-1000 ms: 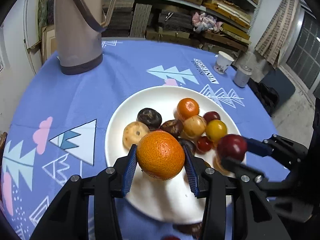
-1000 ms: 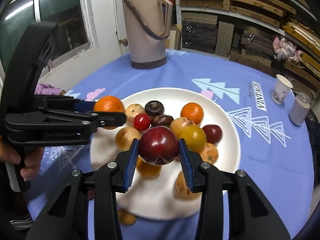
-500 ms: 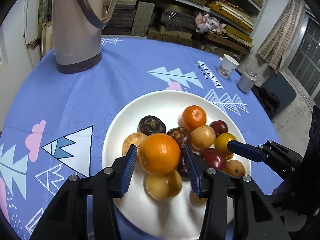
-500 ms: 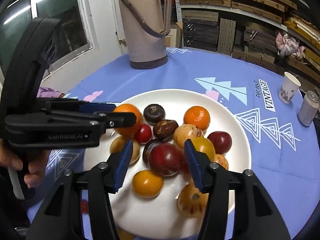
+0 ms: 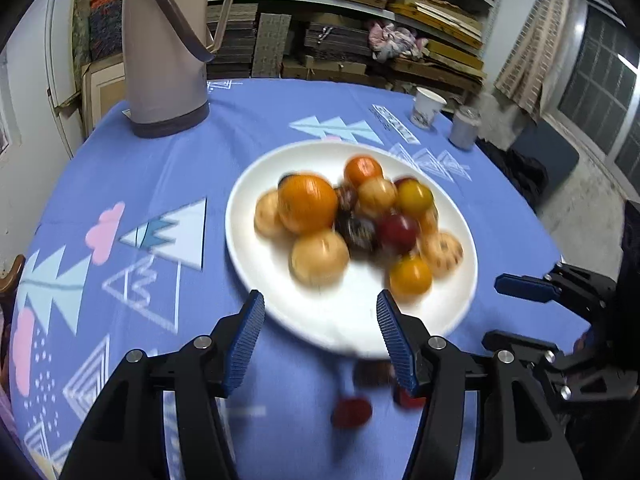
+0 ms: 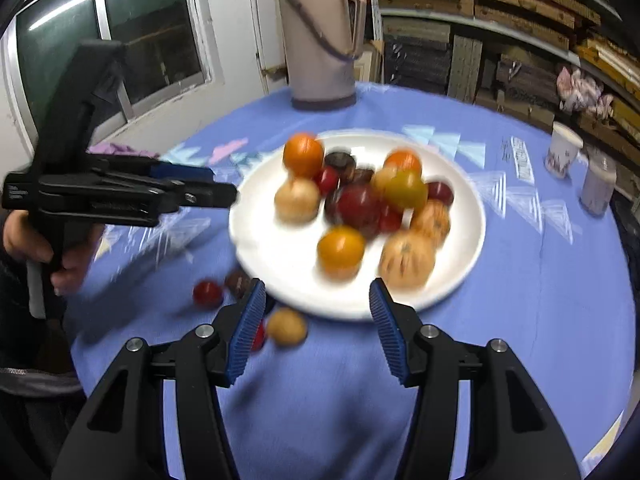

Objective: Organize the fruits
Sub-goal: 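Grasp a red cherry tomato with the left tool while the right tool grasps a small tan fruit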

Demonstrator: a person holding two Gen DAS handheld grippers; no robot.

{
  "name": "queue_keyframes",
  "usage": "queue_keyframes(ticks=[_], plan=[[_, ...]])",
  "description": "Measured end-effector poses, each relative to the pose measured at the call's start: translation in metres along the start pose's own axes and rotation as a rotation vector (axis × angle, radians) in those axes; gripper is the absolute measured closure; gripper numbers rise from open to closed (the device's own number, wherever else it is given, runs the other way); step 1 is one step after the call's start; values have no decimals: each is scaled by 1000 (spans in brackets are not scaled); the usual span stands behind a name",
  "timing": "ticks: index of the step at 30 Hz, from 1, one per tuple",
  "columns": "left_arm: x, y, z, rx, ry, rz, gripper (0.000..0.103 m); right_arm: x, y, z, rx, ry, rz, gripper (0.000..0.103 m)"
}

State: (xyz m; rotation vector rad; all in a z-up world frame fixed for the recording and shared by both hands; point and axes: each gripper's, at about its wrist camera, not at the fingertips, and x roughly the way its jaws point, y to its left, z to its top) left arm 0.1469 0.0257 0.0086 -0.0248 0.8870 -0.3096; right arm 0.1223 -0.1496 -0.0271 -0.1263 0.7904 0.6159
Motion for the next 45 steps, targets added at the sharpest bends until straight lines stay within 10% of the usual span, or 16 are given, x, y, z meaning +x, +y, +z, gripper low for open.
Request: queue_keyframes(ticks=[35, 45], plan=[[15, -16, -66, 30, 126, -36, 42, 41, 8, -28, 41, 112, -19, 76], [29, -5, -61, 3, 143, -35, 71, 34, 0, -38, 78, 105, -9, 75]])
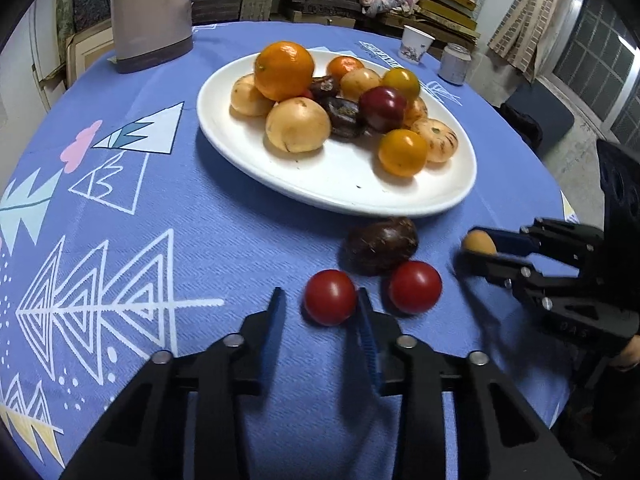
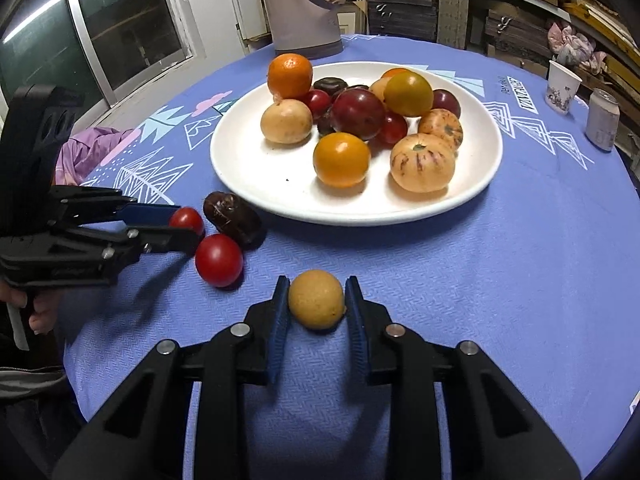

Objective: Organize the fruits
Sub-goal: 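Grasp a red cherry tomato with the left tool while the right tool grasps a small tan fruit, then lower both held fruits onto the white plate and open both tools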

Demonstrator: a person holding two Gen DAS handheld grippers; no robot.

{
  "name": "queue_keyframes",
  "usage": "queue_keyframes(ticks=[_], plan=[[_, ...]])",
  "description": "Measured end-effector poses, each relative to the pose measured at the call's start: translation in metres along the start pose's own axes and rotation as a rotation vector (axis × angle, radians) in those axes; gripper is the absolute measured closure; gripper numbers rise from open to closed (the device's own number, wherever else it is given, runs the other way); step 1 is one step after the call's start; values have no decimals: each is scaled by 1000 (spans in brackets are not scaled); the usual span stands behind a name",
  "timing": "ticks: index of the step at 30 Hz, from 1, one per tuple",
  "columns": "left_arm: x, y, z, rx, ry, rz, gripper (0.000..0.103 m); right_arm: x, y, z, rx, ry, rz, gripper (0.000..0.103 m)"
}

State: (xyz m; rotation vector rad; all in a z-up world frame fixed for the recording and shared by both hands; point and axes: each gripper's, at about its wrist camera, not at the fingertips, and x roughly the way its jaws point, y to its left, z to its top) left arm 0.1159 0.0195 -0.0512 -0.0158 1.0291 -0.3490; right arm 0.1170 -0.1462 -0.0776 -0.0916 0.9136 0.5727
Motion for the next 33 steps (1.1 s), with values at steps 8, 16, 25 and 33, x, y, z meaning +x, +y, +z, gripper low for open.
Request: queue_keyframes(ticks=[8, 16, 25, 33], plan=[[-7, 2, 4, -5, -17, 4, 78, -7, 3, 2, -1, -15, 1, 75], [-34, -9, 12, 37, -87, -9, 78, -32, 1, 10, -14, -69, -16, 75], [-42, -22, 51, 86, -144, -2, 78, -53, -9, 47, -29, -161, -53, 75], [-14, -28, 84, 80, -119, -9, 78, -39, -12, 84, -36, -185, -32, 75]])
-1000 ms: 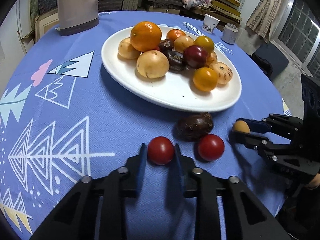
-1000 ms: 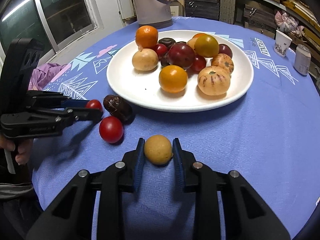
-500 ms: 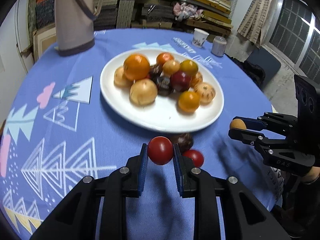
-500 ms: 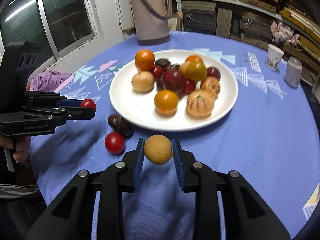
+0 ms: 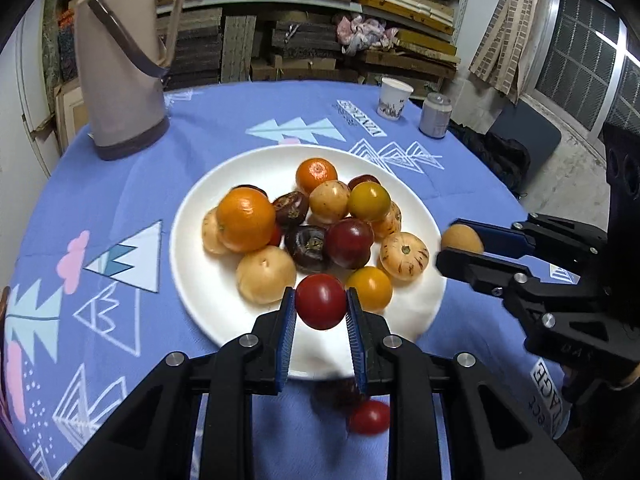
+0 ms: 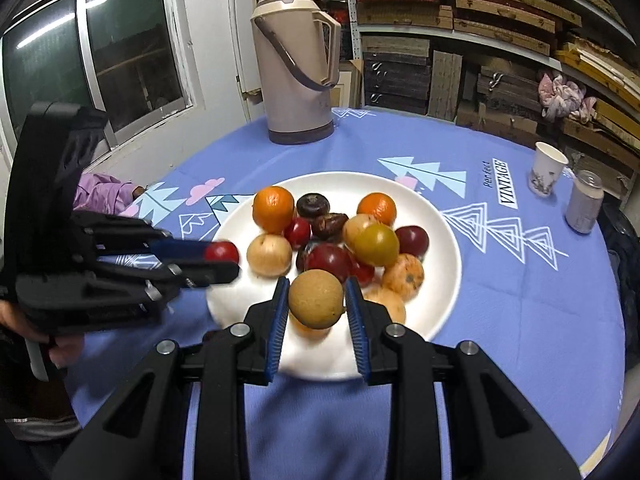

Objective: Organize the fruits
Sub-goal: 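Lower both held fruits onto the white plate and open both tools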

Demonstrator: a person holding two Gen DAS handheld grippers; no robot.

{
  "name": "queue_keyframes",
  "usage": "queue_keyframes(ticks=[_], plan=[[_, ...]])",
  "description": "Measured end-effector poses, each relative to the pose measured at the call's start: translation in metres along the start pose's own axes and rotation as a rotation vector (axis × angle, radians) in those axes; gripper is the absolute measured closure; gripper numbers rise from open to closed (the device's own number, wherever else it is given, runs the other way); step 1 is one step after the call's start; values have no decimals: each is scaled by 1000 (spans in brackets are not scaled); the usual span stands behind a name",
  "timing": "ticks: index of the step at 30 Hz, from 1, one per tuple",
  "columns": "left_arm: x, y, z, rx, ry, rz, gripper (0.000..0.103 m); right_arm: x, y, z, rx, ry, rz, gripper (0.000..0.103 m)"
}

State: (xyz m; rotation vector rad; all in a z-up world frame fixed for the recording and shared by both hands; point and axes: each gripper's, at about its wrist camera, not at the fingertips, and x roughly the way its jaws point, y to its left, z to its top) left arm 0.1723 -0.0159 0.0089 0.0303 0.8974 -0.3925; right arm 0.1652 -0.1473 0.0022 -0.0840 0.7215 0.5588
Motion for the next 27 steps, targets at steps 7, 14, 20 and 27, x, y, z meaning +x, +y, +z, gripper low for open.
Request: queue_keyframes(ticks=[7, 14, 20, 27], plan=[[29, 3, 2, -22, 52, 1, 78, 34, -16, 4, 38, 43, -17, 75], [30, 9, 2, -39, 51, 22, 77, 41, -28, -1, 90, 26, 4, 72], [23, 7, -2, -38, 32, 20, 54, 23, -25, -12, 94, 12, 7, 61], [7, 10, -9, -43, 6, 36, 53, 2, 3, -40, 23, 49, 41, 61]])
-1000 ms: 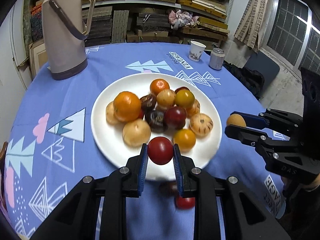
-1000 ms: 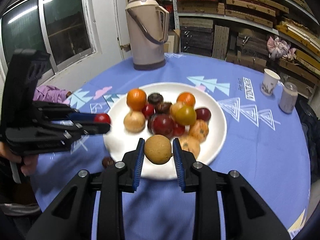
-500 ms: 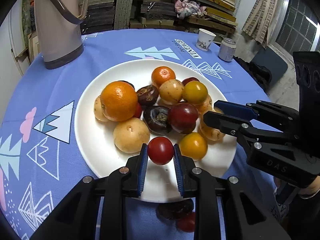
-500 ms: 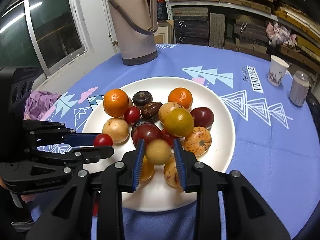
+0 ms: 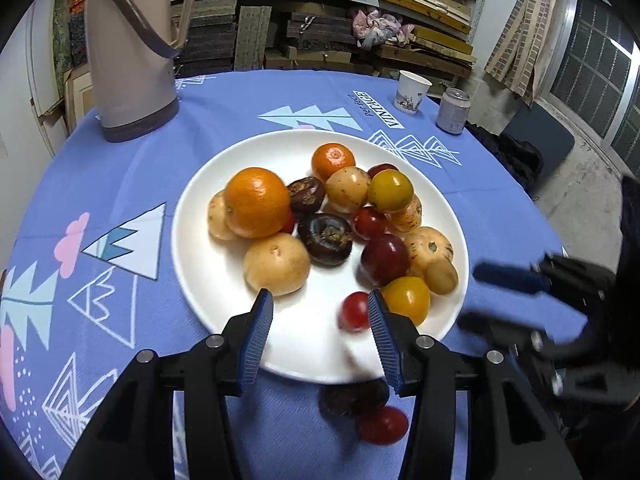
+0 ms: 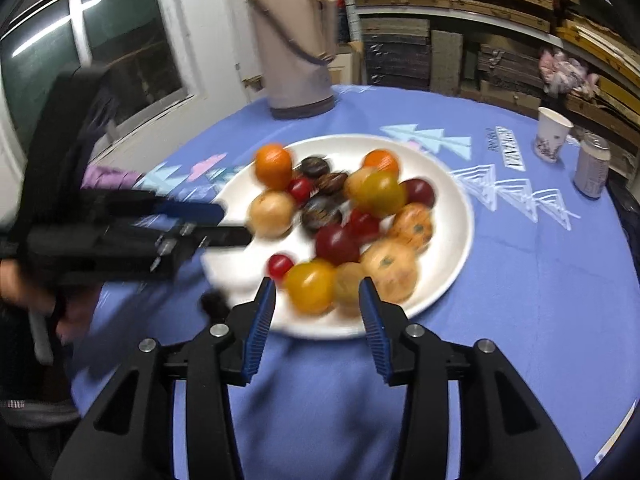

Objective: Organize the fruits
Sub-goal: 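Lower both held fruits onto the white plate and open both tools, then grasp a dark purple fruit with the left tool while the right tool grasps a red tomato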

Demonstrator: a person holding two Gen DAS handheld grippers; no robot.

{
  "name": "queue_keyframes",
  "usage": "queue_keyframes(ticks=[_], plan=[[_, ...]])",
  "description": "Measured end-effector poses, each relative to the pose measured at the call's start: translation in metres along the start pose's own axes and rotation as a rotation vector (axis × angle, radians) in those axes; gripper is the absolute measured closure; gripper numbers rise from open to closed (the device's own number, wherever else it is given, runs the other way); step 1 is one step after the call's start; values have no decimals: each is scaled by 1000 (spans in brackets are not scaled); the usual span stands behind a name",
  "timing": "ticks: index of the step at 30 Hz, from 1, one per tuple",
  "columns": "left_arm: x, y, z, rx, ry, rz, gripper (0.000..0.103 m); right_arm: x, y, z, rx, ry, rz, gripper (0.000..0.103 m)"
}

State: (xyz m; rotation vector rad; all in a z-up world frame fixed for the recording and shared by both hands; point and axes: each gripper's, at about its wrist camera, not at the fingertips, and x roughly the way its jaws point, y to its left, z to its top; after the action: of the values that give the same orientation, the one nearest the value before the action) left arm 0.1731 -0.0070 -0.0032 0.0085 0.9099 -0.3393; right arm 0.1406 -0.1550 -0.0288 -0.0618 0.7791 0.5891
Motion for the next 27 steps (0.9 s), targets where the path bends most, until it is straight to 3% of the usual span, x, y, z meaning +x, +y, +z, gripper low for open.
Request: queue_keyframes(ticks=[6, 12, 23, 25, 26, 27], plan=[[-16, 14, -19, -29, -4, 60, 45, 1, 36, -23, -73, 53, 60, 57], [-30, 24, -39, -56, -5, 98, 43, 18, 61, -30, -105, 107, 82, 57], [-39, 31, -56, -86, 3, 101, 38, 46, 77, -34, -120, 161, 38, 57], [-38, 32, -58, -90, 7, 105, 37, 50, 77, -34, -116, 167, 31, 62], [-38, 32, -58, -91, 9, 105, 37, 52, 77, -34, -112, 169, 27, 73], [-37, 31, -59, -90, 12, 108, 36, 53, 76, -34, -105, 172, 30, 74]])
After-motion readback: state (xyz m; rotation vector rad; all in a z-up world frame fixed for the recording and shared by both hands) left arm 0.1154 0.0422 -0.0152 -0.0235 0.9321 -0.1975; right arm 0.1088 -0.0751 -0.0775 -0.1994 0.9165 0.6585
